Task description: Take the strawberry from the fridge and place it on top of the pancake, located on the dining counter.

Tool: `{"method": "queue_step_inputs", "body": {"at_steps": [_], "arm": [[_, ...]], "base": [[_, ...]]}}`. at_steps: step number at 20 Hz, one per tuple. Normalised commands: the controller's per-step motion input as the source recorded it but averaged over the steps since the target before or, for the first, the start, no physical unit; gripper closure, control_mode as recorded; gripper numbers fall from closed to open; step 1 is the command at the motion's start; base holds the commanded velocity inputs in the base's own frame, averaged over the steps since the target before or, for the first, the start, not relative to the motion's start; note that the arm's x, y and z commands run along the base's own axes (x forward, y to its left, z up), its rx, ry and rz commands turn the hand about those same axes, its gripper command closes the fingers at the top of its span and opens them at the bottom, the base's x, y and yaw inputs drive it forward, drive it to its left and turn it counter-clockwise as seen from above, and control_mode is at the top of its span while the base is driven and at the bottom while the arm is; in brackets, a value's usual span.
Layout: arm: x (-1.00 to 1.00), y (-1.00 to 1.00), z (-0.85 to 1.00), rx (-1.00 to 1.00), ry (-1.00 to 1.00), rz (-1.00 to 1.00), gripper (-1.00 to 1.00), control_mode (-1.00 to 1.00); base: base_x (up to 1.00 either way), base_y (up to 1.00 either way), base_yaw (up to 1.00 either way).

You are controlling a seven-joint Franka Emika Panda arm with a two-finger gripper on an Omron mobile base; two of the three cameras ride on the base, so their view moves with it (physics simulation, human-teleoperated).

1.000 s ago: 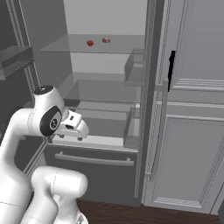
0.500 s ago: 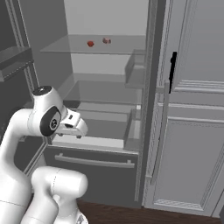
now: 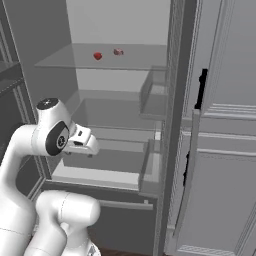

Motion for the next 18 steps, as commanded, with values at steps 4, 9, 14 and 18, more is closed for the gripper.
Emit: {"method": "queue_step_inputs", "body": {"at_steps": [4,9,14,18], "arm": [[0.00,0.00,0.00,0.00,0.00,0.00,-1.00,1.00],[0.00,0.00,0.00,0.00,0.00,0.00,-1.00,1.00],[0.00,0.00,0.00,0.00,0.00,0.00,-1.00,1.00],[0.00,0.00,0.00,0.00,0.00,0.00,-1.00,1.00]], "base": [[0.46,0.30,0.00],[0.55,0.28,0.00],[0.49,0.04,0.00],[0.44,0.00,0.00]]}}
